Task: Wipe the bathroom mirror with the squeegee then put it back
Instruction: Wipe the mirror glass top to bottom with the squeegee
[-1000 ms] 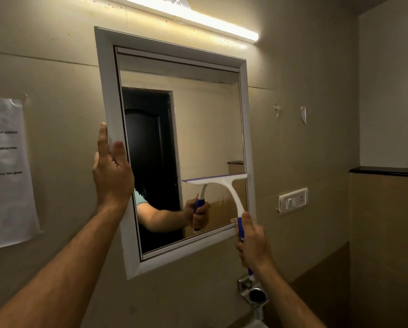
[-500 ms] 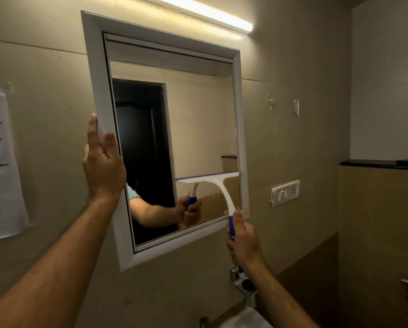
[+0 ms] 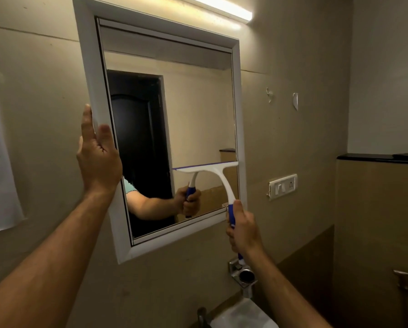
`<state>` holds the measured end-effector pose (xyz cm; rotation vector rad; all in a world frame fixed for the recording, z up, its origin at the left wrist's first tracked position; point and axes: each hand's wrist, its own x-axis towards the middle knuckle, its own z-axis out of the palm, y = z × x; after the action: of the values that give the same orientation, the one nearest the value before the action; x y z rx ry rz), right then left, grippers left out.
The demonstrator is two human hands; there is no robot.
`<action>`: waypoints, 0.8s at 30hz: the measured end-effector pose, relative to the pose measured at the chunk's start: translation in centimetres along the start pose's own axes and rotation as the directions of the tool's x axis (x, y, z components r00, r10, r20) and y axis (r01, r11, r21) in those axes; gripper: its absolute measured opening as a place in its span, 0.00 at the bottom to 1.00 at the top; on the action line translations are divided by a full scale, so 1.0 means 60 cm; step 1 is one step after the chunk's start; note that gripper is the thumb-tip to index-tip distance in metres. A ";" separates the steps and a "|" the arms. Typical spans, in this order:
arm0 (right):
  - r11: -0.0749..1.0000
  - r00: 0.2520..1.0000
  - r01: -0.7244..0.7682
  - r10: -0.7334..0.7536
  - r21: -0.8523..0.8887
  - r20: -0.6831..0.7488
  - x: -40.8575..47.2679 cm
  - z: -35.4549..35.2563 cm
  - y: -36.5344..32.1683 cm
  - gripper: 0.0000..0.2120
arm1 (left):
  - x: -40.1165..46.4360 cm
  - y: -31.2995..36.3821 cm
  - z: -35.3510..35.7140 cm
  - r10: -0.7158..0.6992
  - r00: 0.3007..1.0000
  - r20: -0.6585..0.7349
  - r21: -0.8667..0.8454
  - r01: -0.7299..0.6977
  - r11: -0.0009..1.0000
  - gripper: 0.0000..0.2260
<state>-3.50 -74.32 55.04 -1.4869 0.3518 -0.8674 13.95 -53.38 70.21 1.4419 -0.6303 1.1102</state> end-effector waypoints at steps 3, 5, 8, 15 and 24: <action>0.999 0.999 -0.037 0.037 -0.021 -0.001 -0.016 -0.004 0.039 0.23 | -0.001 0.003 -0.001 -0.009 1.000 0.002 -0.002 0.009 1.000 0.23; 0.997 0.998 -0.070 0.070 -0.036 0.009 -0.024 -0.010 0.058 0.23 | -0.002 0.004 -0.001 -0.011 1.000 0.003 0.000 0.011 1.000 0.23; 0.999 0.998 -0.036 0.038 -0.033 0.044 -0.022 -0.013 0.039 0.23 | -0.002 0.005 -0.001 0.001 1.000 -0.004 -0.005 -0.001 1.000 0.23; 0.999 0.997 -0.014 0.010 0.049 0.075 -0.007 0.010 -0.026 0.23 | -0.004 0.007 -0.004 0.003 1.000 0.007 -0.019 -0.003 1.000 0.23; 0.998 0.996 -0.062 0.063 -0.008 0.061 -0.039 0.004 0.037 0.22 | -0.005 0.004 -0.003 0.000 1.000 0.001 -0.020 0.000 1.000 0.23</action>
<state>-4.25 -72.83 52.26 -1.4969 0.3537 -0.7699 13.55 -53.33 70.02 1.4253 -0.6410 1.1004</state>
